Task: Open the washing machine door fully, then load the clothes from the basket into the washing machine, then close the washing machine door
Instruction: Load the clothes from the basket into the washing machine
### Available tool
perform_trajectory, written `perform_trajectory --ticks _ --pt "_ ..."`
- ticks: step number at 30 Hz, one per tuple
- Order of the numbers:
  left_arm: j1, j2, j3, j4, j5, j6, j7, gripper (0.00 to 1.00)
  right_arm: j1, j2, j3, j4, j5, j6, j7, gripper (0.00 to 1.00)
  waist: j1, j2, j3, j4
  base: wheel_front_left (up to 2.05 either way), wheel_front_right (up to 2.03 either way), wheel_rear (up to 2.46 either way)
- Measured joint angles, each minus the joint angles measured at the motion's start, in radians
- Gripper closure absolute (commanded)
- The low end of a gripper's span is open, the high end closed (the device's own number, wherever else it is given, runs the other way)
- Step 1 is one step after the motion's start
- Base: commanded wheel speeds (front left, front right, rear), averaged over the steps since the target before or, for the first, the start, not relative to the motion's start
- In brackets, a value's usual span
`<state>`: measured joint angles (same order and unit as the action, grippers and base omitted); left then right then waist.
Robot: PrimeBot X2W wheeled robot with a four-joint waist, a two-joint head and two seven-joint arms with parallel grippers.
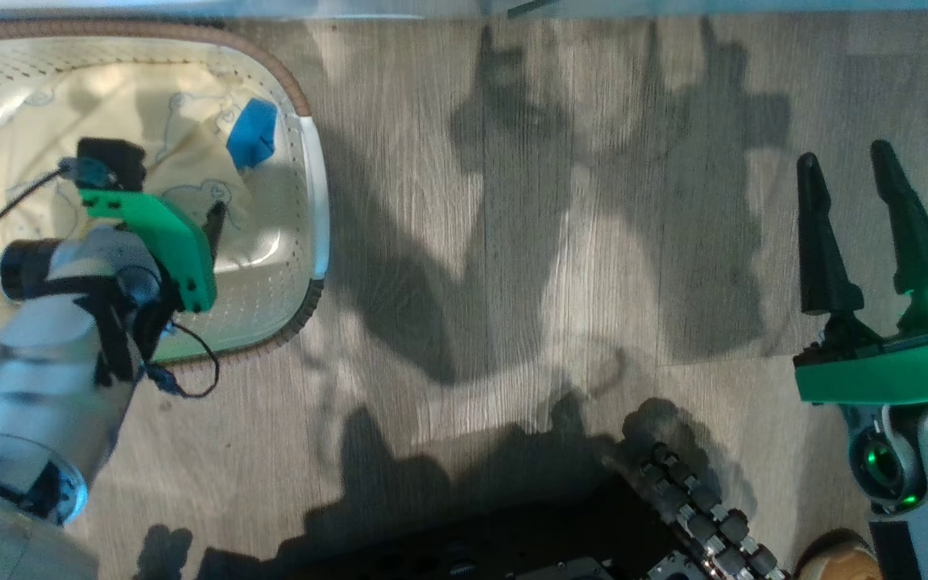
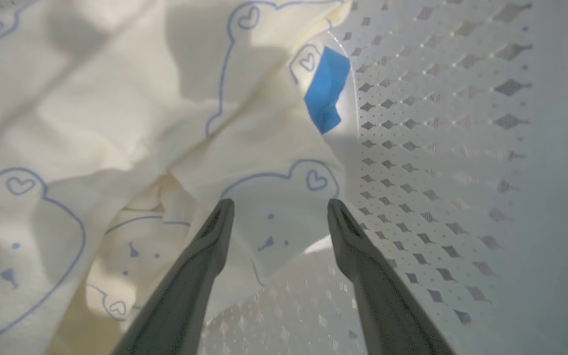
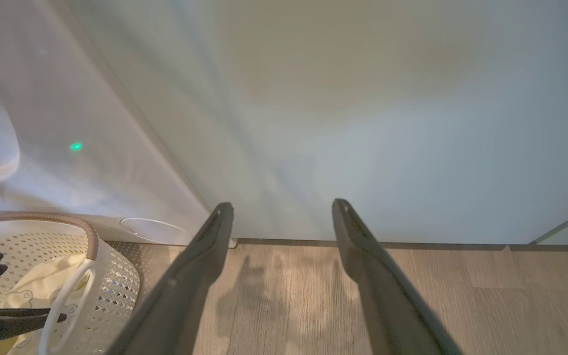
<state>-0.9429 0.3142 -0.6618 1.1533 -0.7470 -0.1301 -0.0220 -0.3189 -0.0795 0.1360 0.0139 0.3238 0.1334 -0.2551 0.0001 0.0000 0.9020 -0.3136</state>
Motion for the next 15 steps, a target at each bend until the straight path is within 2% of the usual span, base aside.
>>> perform_trajectory --ticks 5,15 --pt "-0.038 0.018 -0.023 0.019 -0.042 0.000 0.000 0.00 -0.019 -0.010 0.000 -0.015 -0.009 0.000 0.000 0.00 0.0001 0.0000 0.036 0.000 0.00 0.00 0.00" --pt "-0.069 0.001 -0.080 0.051 -0.086 0.000 0.000 0.00 -0.020 -0.025 -0.002 -0.030 -0.026 0.000 0.000 0.00 -0.0001 0.0000 0.064 0.027 0.00 0.00 0.00"
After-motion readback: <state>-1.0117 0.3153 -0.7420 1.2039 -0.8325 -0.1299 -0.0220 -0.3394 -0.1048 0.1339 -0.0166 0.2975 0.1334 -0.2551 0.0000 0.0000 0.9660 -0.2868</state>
